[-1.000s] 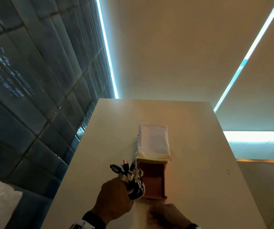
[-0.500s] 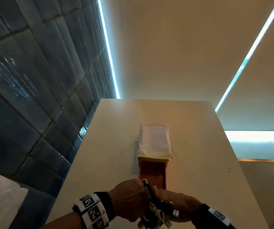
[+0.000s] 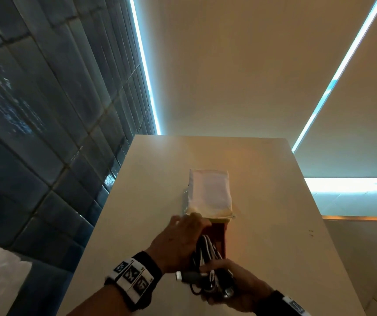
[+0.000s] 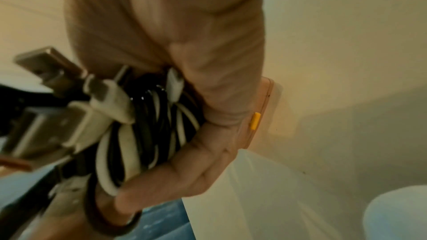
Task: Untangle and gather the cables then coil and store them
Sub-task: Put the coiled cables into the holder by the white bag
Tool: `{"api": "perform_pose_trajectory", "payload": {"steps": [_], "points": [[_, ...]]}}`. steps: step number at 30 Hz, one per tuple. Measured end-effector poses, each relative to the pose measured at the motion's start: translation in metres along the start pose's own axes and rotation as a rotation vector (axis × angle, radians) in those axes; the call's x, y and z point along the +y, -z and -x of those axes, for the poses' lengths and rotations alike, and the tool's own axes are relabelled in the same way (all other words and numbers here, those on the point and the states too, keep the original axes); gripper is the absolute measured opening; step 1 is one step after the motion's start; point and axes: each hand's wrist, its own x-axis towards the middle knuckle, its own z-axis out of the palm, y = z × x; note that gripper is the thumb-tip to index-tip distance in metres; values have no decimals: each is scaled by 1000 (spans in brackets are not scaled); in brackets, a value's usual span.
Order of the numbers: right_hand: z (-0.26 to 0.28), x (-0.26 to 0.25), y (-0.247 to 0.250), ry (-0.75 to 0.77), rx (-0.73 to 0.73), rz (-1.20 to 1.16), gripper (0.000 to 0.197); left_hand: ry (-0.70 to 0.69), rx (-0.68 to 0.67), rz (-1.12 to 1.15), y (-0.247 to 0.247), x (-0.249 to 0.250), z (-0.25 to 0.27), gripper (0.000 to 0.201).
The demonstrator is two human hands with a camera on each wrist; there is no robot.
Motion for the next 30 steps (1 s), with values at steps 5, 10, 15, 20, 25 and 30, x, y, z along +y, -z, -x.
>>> {"api": "perform_pose_trajectory", "payload": {"steps": [5,10,15,20,25,30], "points": [[-22,-8,8,89,83,-176,27,610,102,355,-42,-2,11,77],[-50,-12,20,102,212,-348,38,885,-203,524,-96,5,17,61],[-77,-26,32,65,229,-382,37,806,-182,513,-123,-1,14,39],[-87,-32,26,59,279,-278,21,842,-41,612,-124,-1,10,14],[-105,-35,24,116,484,-112,32,833,2,674,-124,-4,12,12],[-117,-42,22,259,680,-7,12,845,-6,685,-125,-5,14,23]]}}
